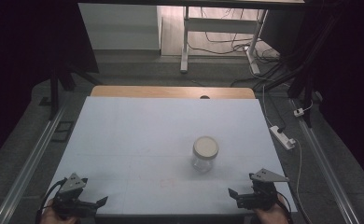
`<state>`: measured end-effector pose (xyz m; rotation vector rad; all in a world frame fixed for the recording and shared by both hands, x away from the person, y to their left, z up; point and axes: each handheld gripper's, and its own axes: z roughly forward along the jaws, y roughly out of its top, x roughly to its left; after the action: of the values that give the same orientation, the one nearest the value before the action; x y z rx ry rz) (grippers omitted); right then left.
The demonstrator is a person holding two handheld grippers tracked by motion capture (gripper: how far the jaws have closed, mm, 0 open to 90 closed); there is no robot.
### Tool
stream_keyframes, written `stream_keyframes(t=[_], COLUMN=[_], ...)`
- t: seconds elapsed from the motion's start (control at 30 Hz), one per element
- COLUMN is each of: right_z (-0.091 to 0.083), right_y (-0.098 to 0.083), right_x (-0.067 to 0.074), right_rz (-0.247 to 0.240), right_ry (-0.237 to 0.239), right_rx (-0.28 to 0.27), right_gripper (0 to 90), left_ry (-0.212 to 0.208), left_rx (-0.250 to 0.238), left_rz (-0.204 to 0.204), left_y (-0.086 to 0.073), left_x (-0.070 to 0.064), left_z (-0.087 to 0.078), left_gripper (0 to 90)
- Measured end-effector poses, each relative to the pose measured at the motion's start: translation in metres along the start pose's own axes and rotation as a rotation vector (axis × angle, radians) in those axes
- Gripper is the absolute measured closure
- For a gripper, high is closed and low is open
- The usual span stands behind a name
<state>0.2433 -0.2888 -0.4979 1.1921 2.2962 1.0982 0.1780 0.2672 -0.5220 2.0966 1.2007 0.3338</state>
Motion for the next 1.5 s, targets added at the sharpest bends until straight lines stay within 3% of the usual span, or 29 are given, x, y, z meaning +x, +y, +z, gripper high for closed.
stream_keyframes(t=[0.53,1.1,1.5], right_z=[0.0005,0.0004,-0.0002], right_y=[0.0003,0.0012,0.0081], right_x=[-0.0018,0.0000,0.0048], right_rz=[0.010,-0.019,-0.053], right_ry=[0.033,0.061,0.107], right_rx=[0.008,0.009,-0.041], right_gripper=[0.0,0.0,0.0], left_ry=[-0.028,-0.038,-0.037], left_rx=[-0.001,-0.004,-0.007], left_rz=[-0.007,-0.015,-0.019], left_y=[-0.0003,-0.0006,-0.0007], left_x=[0.0017,0.0033,0.0036], left_z=[-0.0003,-0.0006,-0.0007], left_gripper=[1.6,1.4,1.4])
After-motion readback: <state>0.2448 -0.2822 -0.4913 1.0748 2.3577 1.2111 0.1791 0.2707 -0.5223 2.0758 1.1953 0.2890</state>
